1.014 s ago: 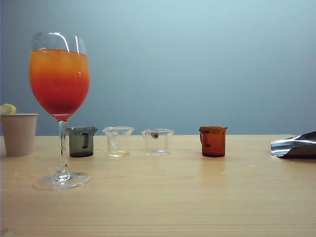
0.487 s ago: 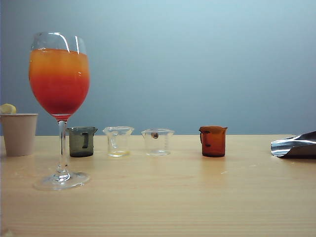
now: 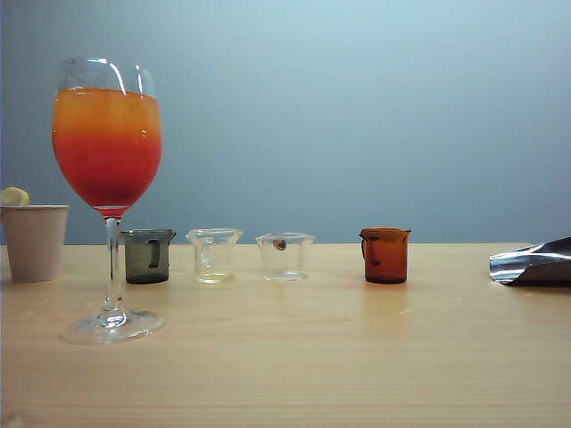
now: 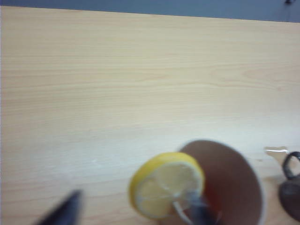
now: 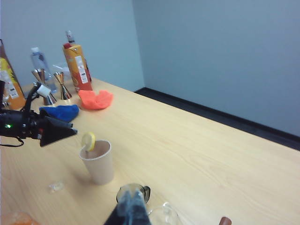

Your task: Pick up the lemon slice from the paper cup on the left and carefully insert it into the rim of the goblet.

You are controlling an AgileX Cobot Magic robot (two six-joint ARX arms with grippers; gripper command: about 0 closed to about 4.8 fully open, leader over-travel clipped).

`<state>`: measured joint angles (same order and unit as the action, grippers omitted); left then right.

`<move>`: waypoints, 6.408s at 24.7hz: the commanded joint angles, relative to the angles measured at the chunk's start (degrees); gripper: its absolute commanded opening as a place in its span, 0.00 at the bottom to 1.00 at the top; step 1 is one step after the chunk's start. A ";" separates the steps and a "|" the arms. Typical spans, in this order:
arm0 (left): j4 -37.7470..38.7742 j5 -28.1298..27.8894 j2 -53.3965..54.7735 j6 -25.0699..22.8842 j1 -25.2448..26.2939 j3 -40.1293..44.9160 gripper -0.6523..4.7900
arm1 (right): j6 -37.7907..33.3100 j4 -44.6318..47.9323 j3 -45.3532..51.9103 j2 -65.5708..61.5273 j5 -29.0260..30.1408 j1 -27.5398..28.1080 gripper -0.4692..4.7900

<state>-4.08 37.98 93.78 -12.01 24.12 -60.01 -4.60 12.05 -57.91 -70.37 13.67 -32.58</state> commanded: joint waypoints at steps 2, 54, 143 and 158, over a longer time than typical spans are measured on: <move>-0.44 -0.68 -0.20 -0.22 0.35 -0.11 1.00 | 0.07 3.45 -0.33 -0.11 0.87 -0.20 0.08; 51.34 -13.77 13.40 -45.42 -2.27 -37.86 1.00 | 0.15 4.96 -0.20 -1.68 0.02 -5.03 0.08; 48.15 4.52 20.48 -27.96 -3.28 -37.77 0.26 | 0.17 8.04 -0.20 -5.75 -5.20 -4.94 0.08; 49.22 11.15 19.67 -23.93 -3.30 -38.14 0.11 | 0.33 8.31 -0.17 -5.75 -5.18 -4.94 0.08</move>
<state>45.01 48.14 113.99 -36.14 20.88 -97.82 -4.54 19.25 -57.91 -76.34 8.62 -37.52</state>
